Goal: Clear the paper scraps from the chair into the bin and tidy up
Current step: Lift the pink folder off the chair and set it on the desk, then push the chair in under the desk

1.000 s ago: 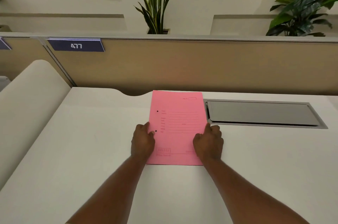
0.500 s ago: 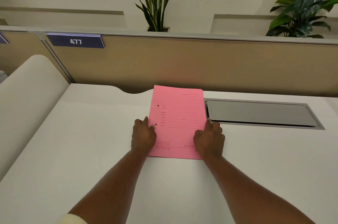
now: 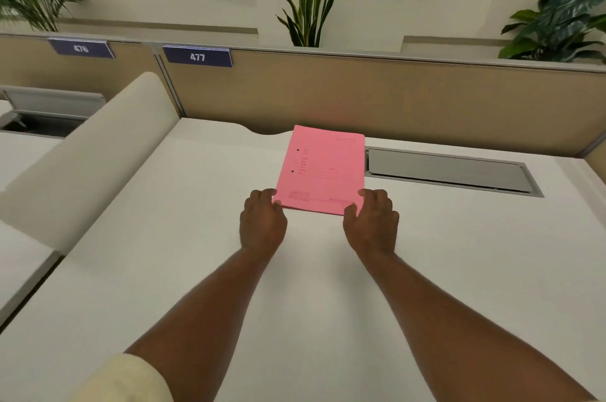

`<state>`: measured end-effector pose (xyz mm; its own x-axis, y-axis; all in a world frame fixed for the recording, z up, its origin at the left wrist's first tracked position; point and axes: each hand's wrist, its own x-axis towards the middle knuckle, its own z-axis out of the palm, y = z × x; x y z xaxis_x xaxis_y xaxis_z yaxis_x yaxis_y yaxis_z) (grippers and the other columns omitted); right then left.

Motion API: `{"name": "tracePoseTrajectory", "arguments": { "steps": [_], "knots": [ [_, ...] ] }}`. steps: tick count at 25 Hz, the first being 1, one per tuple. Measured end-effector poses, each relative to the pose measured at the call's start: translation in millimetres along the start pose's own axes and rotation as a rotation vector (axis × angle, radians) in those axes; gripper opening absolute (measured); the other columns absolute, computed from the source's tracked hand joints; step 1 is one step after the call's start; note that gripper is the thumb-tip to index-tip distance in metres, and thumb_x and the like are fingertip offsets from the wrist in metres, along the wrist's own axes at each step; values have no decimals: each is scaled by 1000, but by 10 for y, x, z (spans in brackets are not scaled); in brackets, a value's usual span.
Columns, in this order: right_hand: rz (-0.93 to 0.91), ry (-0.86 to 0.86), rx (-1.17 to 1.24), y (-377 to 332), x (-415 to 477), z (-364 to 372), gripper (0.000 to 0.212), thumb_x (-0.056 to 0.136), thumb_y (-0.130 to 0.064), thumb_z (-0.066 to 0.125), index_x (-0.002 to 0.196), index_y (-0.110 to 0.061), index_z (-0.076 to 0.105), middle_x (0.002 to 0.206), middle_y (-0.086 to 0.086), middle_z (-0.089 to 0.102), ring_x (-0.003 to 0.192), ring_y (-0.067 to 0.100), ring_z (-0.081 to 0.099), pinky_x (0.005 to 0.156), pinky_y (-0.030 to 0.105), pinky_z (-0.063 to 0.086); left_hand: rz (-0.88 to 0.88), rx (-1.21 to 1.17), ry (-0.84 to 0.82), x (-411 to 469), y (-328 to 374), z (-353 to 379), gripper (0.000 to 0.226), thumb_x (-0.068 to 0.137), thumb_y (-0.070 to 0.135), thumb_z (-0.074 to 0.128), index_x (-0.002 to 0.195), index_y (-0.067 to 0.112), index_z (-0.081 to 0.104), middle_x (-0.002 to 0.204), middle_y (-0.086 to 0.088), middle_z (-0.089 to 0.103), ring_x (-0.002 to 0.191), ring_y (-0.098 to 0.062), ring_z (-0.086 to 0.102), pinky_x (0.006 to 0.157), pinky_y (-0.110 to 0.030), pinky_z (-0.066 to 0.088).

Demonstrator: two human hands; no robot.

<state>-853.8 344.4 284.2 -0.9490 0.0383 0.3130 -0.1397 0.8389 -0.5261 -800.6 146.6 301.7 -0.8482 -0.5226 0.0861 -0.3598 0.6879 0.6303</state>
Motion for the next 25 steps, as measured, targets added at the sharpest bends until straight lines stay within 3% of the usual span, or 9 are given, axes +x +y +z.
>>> {"name": "tracePoseTrajectory", "arguments": {
  "steps": [10,25],
  "knots": [
    [-120,-34,84,-110,-1737,-1293,30,90,-30,55,116,-17,63,115,3,57,108,26,53,89,42,37,53,27,126,-2257,-108,-983,26,97,19,52,119,17,65,119,-4,62,113,-27,57,98,-44,42],
    [-193,34,144,-801,-4415,-2552,34,92,-45,51,118,-24,58,123,-2,58,113,17,54,93,33,35,257,51,74,-4535,-1072,-2783,27,99,28,50,122,22,63,119,3,62,109,-18,58,100,-40,42]
  ]
}}
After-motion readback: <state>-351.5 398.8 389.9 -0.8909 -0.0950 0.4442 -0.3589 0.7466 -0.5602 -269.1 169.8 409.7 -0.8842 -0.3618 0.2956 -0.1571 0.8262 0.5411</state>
